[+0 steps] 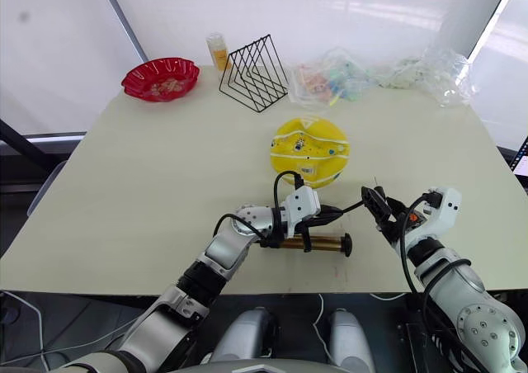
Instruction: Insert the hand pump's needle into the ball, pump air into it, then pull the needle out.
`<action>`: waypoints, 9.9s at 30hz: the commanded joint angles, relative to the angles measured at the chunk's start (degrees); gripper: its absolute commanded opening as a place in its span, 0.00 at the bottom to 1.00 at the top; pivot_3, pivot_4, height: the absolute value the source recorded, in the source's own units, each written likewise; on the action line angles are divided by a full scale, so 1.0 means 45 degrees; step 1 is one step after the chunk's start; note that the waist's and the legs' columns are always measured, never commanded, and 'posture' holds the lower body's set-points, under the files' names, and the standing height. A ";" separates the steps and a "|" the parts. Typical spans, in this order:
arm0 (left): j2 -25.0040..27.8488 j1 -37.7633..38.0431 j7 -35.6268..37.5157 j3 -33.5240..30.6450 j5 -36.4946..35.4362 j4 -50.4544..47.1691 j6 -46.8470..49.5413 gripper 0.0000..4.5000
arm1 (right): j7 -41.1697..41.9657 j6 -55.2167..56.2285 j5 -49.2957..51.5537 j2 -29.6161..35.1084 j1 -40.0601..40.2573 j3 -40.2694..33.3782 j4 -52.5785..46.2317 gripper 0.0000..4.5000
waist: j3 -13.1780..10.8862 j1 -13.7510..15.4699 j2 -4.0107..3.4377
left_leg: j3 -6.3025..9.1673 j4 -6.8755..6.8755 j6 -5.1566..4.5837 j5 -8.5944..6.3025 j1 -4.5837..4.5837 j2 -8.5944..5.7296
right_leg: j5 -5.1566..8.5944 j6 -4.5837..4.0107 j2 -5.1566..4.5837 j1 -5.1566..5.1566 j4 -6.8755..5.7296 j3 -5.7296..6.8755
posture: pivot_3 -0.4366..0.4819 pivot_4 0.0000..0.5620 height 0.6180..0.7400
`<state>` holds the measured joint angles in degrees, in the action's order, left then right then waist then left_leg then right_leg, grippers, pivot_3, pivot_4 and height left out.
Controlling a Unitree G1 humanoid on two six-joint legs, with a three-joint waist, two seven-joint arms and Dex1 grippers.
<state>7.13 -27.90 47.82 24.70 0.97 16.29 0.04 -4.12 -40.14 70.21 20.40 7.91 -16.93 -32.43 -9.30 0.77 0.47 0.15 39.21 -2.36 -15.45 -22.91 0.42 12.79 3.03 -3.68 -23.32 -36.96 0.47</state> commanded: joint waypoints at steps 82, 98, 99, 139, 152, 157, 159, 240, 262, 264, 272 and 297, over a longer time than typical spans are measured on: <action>0.1668 -0.9650 0.0263 -0.5200 -0.0518 1.2473 -0.0054 0.19 | 1.0728 0.9515 -1.0088 0.2304 0.1536 0.0786 0.1569 0.08 | -0.0094 -0.0017 0.0130 | -0.0013 -0.0008 0.0001 0.0000 -0.0011 -0.0028 | -0.0003 0.0011 0.0025 -0.0009 0.0015 0.0006 | 0.48 0.27 0.97; 0.0982 -0.7806 -0.0043 -0.5183 -0.0625 0.9388 0.1205 0.01 | 0.7870 0.1546 -0.8386 0.3436 -0.2619 0.2218 -0.0270 0.08 | -0.0092 0.0044 0.0130 | -0.0007 0.0009 0.0004 0.0002 0.0003 -0.0025 | -0.0008 0.0004 0.0017 -0.0008 -0.0028 0.0005 | 0.48 0.27 0.97; 0.0892 -0.7611 -0.0260 -0.5164 -0.0612 0.8999 0.1416 0.01 | 0.7711 0.0826 -0.8075 0.3474 -0.3148 0.2282 -0.0264 0.08 | -0.0092 0.0064 0.0130 | 0.0006 0.0009 0.0004 0.0002 -0.0004 -0.0025 | -0.0007 0.0003 0.0017 -0.0009 -0.0031 0.0015 | 0.48 0.27 0.97; 0.0204 -0.4749 -0.2950 -0.3755 -0.0207 0.2549 0.5194 0.01 | 0.7367 -0.8573 -1.0223 0.2157 -1.5068 0.7318 0.8399 0.08 | -0.0087 -0.0008 0.0122 | 0.0018 0.0001 0.0002 0.0002 -0.0036 -0.0035 | -0.0015 0.0008 -0.0013 -0.0034 -0.0027 0.0029 | 0.48 0.27 0.97; 0.0187 -0.4660 -0.3008 -0.3813 -0.0305 0.2427 0.5291 0.01 | 0.7687 -0.7934 -1.1398 0.1658 -1.5381 0.7752 1.0074 0.08 | -0.0085 0.0001 0.0118 | 0.0019 -0.0002 0.0003 0.0002 -0.0039 -0.0048 | -0.0016 0.0008 -0.0016 -0.0040 -0.0031 0.0029 | 0.48 0.27 0.97; 0.0203 -0.4684 -0.3018 -0.3847 -0.0320 0.2472 0.5263 0.01 | 0.7999 -0.7863 -1.1615 0.1627 -1.5381 0.7869 1.0116 0.08 | -0.0085 0.0003 0.0118 | 0.0018 -0.0002 0.0003 0.0003 -0.0039 -0.0049 | -0.0016 0.0008 -0.0016 -0.0040 -0.0034 0.0029 | 0.48 0.27 0.97; 0.0199 -0.4703 -0.3025 -0.3862 -0.0331 0.2495 0.5256 0.01 | 0.8050 -0.7892 -1.1695 0.1623 -1.5365 0.7900 1.0109 0.08 | -0.0085 0.0005 0.0118 | 0.0020 -0.0002 0.0003 0.0003 -0.0039 -0.0049 | -0.0016 0.0008 -0.0016 -0.0040 -0.0034 0.0029 | 0.48 0.27 0.97; -0.0383 -0.3860 -0.1298 -0.3960 -0.1862 0.1696 0.7673 0.01 | 0.9772 -0.4054 -1.5416 -0.2861 -1.8247 0.8770 1.8065 0.08 | 0.0178 -0.0720 0.0129 | 0.0019 -0.0014 0.0014 0.0004 0.0092 -0.0020 | -0.0015 -0.0011 -0.0011 -0.0001 -0.0125 -0.0011 | 0.48 0.27 0.97; -0.0679 -0.3558 -0.0930 -0.3943 -0.2141 0.1370 0.7813 0.01 | 1.2097 -0.1872 -1.7888 -0.3901 -1.8352 1.0031 1.9219 0.08 | 0.0303 -0.0748 0.0151 | 0.0010 -0.0133 0.0019 0.0000 0.0261 -0.0023 | -0.0005 -0.0030 -0.0027 0.0090 -0.0086 -0.0051 | 0.48 0.27 0.97; -0.0685 -0.3444 -0.0816 -0.3887 -0.2202 0.1268 0.7851 0.01 | 1.2170 -0.1534 -1.8110 -0.4024 -1.8504 1.0174 1.9486 0.08 | 0.0318 -0.0750 0.0151 | 0.0010 -0.0137 0.0020 0.0000 0.0264 -0.0023 | -0.0005 -0.0030 -0.0030 0.0089 -0.0080 -0.0050 | 0.48 0.27 0.97; -0.0714 -0.3243 -0.0703 -0.3782 -0.2303 0.0994 0.7935 0.01 | 1.1534 -0.0755 -1.8470 -0.4598 -1.9061 0.9335 2.1138 0.08 | 0.0411 -0.0763 0.0143 | 0.0061 -0.0189 0.0050 -0.0016 0.0275 -0.0025 | -0.0031 -0.0071 -0.0079 0.0089 -0.0004 -0.0045 | 0.48 0.27 0.97; -0.0692 -0.3075 -0.0689 -0.3908 -0.2371 0.0893 0.7869 0.01 | 1.1774 0.0125 -1.9838 -0.5200 -1.8483 0.9121 2.2457 0.08 | 0.0614 -0.0954 0.0090 | 0.0114 -0.0246 0.0089 -0.0040 0.0271 -0.0024 | 0.0001 -0.0140 -0.0122 0.0090 0.0037 -0.0069 | 0.48 0.27 0.97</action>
<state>9.40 -42.48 36.07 0.50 -4.68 21.95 33.44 49.73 -42.64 -20.63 1.53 -79.01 24.33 67.13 -6.53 -3.53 0.87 0.67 38.10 -1.96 -15.63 -21.68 0.31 12.80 2.40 -4.23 -22.91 -36.79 0.16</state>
